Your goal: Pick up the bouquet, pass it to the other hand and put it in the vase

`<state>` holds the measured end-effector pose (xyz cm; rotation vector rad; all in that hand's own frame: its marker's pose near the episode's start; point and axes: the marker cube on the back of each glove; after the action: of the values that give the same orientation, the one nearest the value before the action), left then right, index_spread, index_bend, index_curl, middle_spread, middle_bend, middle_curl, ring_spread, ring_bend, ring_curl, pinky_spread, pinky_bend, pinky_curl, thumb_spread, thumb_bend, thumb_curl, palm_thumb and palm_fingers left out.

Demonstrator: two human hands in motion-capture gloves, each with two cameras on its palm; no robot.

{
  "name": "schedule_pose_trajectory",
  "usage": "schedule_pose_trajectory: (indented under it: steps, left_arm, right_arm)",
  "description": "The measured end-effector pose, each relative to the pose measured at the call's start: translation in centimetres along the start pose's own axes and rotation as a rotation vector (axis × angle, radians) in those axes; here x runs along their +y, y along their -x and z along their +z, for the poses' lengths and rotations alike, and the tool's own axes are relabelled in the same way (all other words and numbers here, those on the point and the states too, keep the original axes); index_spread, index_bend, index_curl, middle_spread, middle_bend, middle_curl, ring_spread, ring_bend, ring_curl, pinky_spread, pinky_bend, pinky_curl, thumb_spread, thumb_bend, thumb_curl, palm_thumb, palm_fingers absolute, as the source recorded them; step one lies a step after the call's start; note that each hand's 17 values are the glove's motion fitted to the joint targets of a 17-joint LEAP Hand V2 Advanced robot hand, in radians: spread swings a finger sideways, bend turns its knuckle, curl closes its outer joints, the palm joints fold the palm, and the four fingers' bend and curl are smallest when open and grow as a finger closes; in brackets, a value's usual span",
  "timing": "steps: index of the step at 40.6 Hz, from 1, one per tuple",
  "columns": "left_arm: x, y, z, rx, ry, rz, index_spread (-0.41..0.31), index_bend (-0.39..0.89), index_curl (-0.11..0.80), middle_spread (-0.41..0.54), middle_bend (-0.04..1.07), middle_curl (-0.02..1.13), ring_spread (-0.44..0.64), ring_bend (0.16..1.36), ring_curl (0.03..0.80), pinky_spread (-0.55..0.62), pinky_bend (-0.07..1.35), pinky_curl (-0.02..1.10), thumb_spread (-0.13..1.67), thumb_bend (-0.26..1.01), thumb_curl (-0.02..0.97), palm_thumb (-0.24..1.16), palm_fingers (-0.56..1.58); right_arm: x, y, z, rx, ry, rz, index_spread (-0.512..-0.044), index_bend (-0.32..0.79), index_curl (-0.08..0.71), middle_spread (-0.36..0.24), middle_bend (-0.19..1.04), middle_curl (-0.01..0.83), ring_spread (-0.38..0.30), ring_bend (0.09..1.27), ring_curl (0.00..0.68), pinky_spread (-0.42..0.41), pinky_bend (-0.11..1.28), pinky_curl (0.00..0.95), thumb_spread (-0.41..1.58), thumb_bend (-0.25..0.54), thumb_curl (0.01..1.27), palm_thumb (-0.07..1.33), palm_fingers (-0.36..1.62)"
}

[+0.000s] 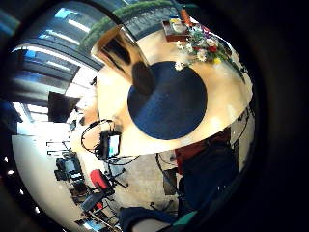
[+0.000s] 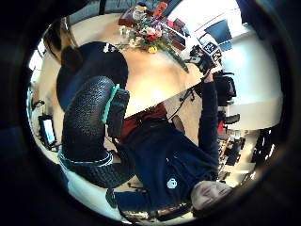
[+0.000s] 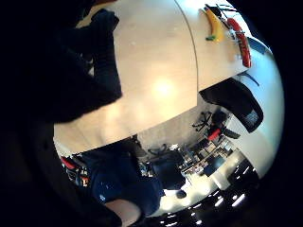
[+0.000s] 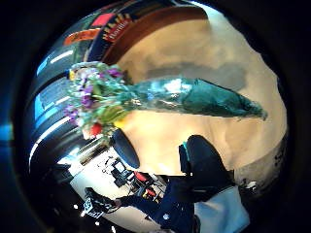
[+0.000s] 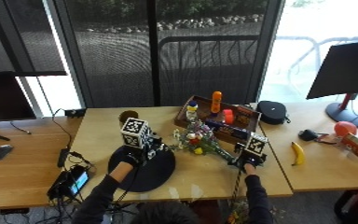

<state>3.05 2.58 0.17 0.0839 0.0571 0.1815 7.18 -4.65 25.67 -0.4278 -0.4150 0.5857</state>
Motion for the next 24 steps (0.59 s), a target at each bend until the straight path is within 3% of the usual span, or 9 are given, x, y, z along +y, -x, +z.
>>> schedule_pose_trajectory:
  steps: [6, 10, 13, 20, 22, 24]
  left_arm:
    - [-0.1, 1.0, -0.9, 0.053, -0.016, -0.037, -0.069, 0.23, 0.429, 0.190, 0.16, 0.26, 0.42, 0.37, 0.222, 0.42, 0.24, 0.31, 1.24, -0.01, 0.279, 0.36, 0.21]
    - [-0.4, 1.5, -0.8, 0.067, -0.003, -0.049, -0.069, 0.23, 0.432, 0.190, 0.16, 0.26, 0.42, 0.37, 0.226, 0.42, 0.24, 0.31, 1.24, -0.01, 0.280, 0.36, 0.21]
    - [-0.4, 1.5, -0.9, 0.059, 0.004, -0.057, -0.070, 0.23, 0.434, 0.189, 0.16, 0.26, 0.42, 0.37, 0.228, 0.42, 0.24, 0.31, 1.25, -0.01, 0.280, 0.36, 0.21]
    - [-0.9, 1.6, -0.5, 0.061, -0.003, -0.060, -0.070, 0.23, 0.440, 0.189, 0.15, 0.26, 0.42, 0.36, 0.234, 0.42, 0.23, 0.32, 1.25, -0.01, 0.280, 0.36, 0.22]
    - [-0.9, 1.5, -0.5, 0.053, -0.004, -0.056, -0.070, 0.23, 0.441, 0.188, 0.15, 0.26, 0.42, 0.36, 0.235, 0.42, 0.23, 0.32, 1.25, -0.01, 0.280, 0.36, 0.22]
    - [-0.8, 1.4, -0.7, 0.041, -0.006, -0.049, -0.071, 0.22, 0.442, 0.188, 0.15, 0.26, 0.42, 0.36, 0.237, 0.42, 0.23, 0.32, 1.25, -0.01, 0.280, 0.36, 0.22]
  right_arm:
    - [1.6, -1.7, 2.1, 0.005, -0.131, 0.167, -0.234, 0.12, 0.204, -0.139, 0.29, 0.421, -0.093, 0.49, 0.348, 0.214, 0.51, 0.338, 0.99, -0.024, 0.41, 0.70, 0.46]
    - [1.3, -1.6, 3.1, -0.035, -0.202, 0.171, -0.255, 0.15, 0.220, -0.162, 0.32, 0.433, -0.113, 0.47, 0.346, 0.211, 0.45, 0.326, 0.98, -0.022, 0.41, 0.71, 0.47]
    - [1.4, -1.0, 3.4, -0.045, -0.255, 0.164, -0.269, 0.21, 0.252, -0.180, 0.34, 0.440, -0.179, 0.47, 0.344, 0.147, 0.37, 0.304, 0.99, -0.007, 0.42, 0.74, 0.58]
    - [2.2, 0.3, 4.3, -0.025, -0.261, 0.201, -0.305, 0.26, 0.309, -0.201, 0.36, 0.464, -0.240, 0.42, 0.345, 0.070, 0.26, 0.284, 1.04, 0.025, 0.43, 0.86, 0.73]
    - [2.2, 0.6, 4.2, -0.021, -0.272, 0.222, -0.294, 0.36, 0.347, -0.228, 0.44, 0.491, -0.255, 0.37, 0.336, 0.077, 0.18, 0.264, 1.08, 0.050, 0.44, 0.90, 0.86]
    - [2.3, 0.8, 3.9, -0.018, -0.286, 0.236, -0.290, 0.41, 0.366, -0.229, 0.45, 0.498, -0.271, 0.35, 0.334, 0.059, 0.15, 0.253, 1.11, 0.062, 0.43, 0.93, 0.93]
